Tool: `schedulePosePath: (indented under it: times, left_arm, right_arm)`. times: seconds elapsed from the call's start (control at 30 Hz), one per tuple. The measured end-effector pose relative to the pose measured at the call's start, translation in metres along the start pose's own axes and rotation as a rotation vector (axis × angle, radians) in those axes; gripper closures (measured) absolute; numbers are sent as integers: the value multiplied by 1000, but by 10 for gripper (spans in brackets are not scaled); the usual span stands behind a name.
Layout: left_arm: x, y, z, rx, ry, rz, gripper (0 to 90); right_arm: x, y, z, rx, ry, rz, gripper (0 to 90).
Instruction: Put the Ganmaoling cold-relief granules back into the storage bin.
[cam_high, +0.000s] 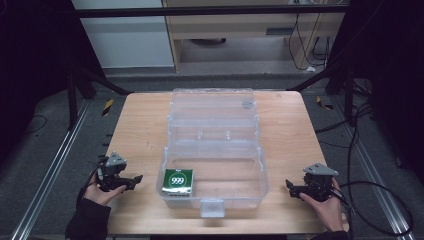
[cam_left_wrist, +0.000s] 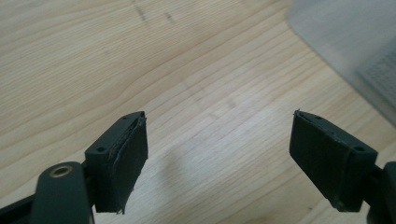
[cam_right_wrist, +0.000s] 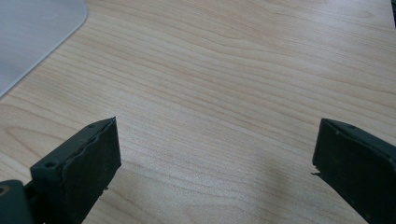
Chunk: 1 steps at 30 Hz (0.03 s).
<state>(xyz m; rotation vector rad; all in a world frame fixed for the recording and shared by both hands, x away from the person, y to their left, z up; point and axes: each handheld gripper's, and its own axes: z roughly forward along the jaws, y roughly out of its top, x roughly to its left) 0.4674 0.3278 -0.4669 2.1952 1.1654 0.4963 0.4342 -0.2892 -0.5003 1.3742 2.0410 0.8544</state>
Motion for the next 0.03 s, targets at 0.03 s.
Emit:
schedulePosePath:
  times: [0.03]
  left_arm:
    - [0, 0, 0, 0, 0, 0, 188]
  right_arm:
    - [0, 0, 0, 0, 2, 2, 14]
